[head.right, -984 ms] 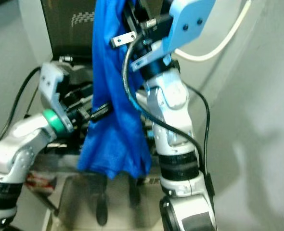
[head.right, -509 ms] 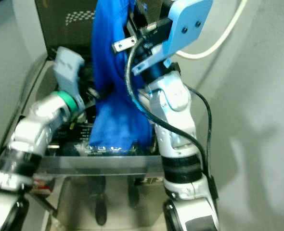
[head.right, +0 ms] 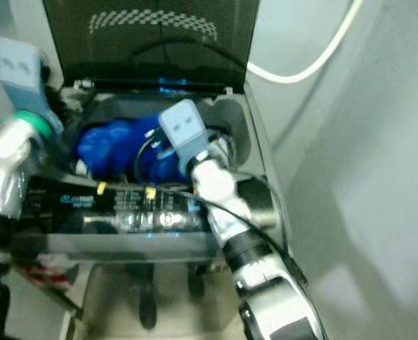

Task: Clothes washing

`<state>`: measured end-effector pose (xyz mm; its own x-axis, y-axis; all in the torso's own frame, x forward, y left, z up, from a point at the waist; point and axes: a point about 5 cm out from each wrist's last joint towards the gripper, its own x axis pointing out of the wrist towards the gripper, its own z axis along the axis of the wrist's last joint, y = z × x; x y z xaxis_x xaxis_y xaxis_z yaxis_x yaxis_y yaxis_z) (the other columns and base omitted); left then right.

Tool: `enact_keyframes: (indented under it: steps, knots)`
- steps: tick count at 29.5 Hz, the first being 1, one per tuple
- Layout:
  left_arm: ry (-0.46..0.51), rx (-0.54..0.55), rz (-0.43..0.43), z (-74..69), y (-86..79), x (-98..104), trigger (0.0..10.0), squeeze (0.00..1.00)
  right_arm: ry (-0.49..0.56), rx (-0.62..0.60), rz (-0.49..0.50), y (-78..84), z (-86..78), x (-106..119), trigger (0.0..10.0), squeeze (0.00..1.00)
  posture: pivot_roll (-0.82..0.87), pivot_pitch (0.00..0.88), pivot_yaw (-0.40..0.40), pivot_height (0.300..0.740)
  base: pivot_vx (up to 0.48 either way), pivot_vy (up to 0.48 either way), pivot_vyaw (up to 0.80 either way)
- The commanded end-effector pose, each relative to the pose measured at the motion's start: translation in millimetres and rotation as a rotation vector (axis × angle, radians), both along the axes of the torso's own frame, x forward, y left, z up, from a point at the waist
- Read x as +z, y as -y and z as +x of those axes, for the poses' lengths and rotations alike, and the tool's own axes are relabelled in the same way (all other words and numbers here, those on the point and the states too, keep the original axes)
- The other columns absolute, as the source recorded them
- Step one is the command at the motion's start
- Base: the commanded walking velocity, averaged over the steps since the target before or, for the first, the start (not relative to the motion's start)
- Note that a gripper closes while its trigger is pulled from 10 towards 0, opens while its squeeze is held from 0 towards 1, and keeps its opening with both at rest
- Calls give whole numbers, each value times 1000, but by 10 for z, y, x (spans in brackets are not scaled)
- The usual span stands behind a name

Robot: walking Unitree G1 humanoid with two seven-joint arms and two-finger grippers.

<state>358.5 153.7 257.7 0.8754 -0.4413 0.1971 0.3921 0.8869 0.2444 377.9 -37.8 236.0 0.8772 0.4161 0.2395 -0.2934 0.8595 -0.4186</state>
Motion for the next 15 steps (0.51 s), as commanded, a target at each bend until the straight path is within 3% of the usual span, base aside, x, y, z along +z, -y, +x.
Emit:
enact_keyframes:
  steps: [1, 2, 3, 4, 5, 6, 8, 15]
  knots:
    - [17, -99, 27, -119, 104, 48, 10000, 0, 17, -29, 11, 23, 20, 71, 10000, 0, 114, 0, 26, 740, 0, 0, 0]
    - [17, -99, 27, -119, 104, 48, 10000, 0, 17, -29, 11, 23, 20, 71, 10000, 0, 114, 0, 26, 740, 0, 0, 0]
    - [-18, -195, 24, -247, 191, -10, 10000, 0, 7, -51, 28, 61, 28, 68, 10000, 0, 114, 0, 26, 740, 0, 0, 0]
    - [-39, -279, 13, -364, 258, -35, 10000, 0, -6, -78, 58, 126, 37, 65, 10000, 525, 114, 0, 26, 740, 0, 0, 0]
    - [-39, -279, 13, -364, 258, -35, 10000, 0, -6, -78, 58, 126, 37, 65, 10000, 525, 114, 0, 26, 740, 0, 0, 0]
    - [-46, -336, 3, -442, 307, -44, 10000, 0, -16, -93, 86, 182, 47, 61, 10000, 1000, 114, 0, 26, 740, 0, 0, 0]
    - [-33, -389, -19, -525, 365, -6, 10000, 0, -17, -105, 129, 298, 49, 87, 10000, 1000, 121, 0, 28, 740, 0, 0, 0]
    - [-6, -414, -38, -569, 417, 53, 10000, 0, 13, -52, 125, 360, 46, 122, 10000, 1000, 115, 0, 39, 740, 0, 0, 0]
